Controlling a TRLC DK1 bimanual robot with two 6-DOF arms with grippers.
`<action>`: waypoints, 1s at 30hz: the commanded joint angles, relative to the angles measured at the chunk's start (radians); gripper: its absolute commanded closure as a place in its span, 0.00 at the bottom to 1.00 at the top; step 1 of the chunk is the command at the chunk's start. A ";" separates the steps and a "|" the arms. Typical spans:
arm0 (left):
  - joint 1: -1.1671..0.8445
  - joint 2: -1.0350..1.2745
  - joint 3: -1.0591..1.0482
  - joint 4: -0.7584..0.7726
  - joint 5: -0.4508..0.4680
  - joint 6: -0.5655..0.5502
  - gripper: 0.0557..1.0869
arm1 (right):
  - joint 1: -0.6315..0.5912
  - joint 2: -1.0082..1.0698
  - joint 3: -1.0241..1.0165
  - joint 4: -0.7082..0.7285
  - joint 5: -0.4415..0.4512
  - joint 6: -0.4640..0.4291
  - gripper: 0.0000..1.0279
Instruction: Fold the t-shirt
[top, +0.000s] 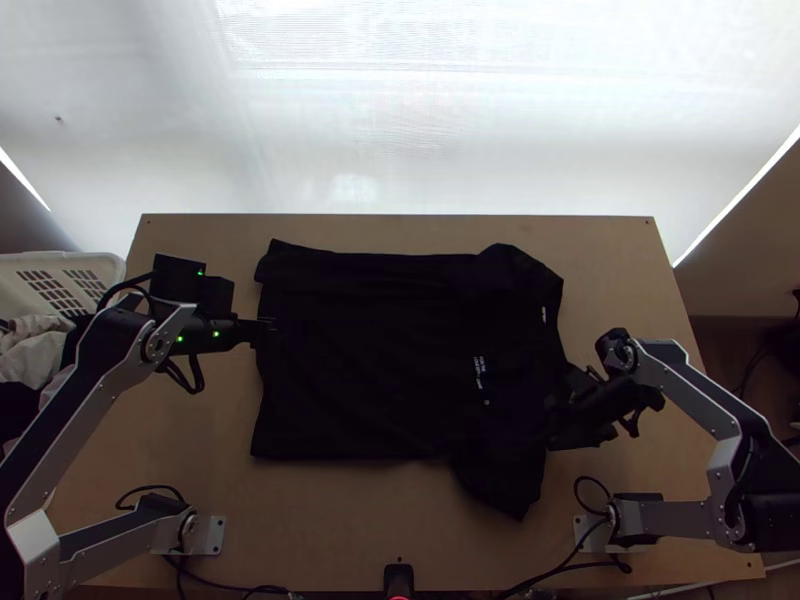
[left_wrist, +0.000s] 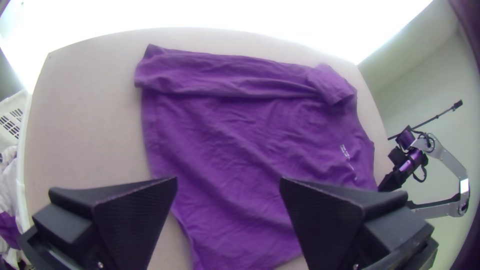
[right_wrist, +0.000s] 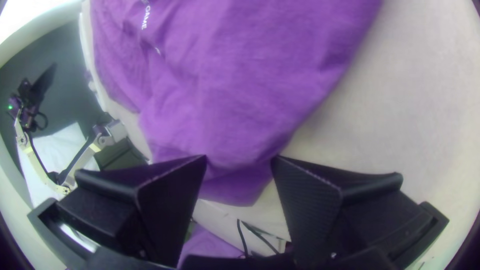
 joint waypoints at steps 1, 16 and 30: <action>0.015 -0.008 0.001 -0.007 0.001 0.014 0.04 | 0.025 0.010 0.013 0.036 0.013 0.017 0.45; 0.041 -0.025 0.003 -0.024 0.003 0.041 0.04 | 0.048 -0.082 0.008 0.116 0.064 0.012 0.97; -0.050 0.075 -0.043 -0.558 -0.145 0.376 0.04 | 0.059 -0.096 0.028 0.085 0.062 0.031 0.97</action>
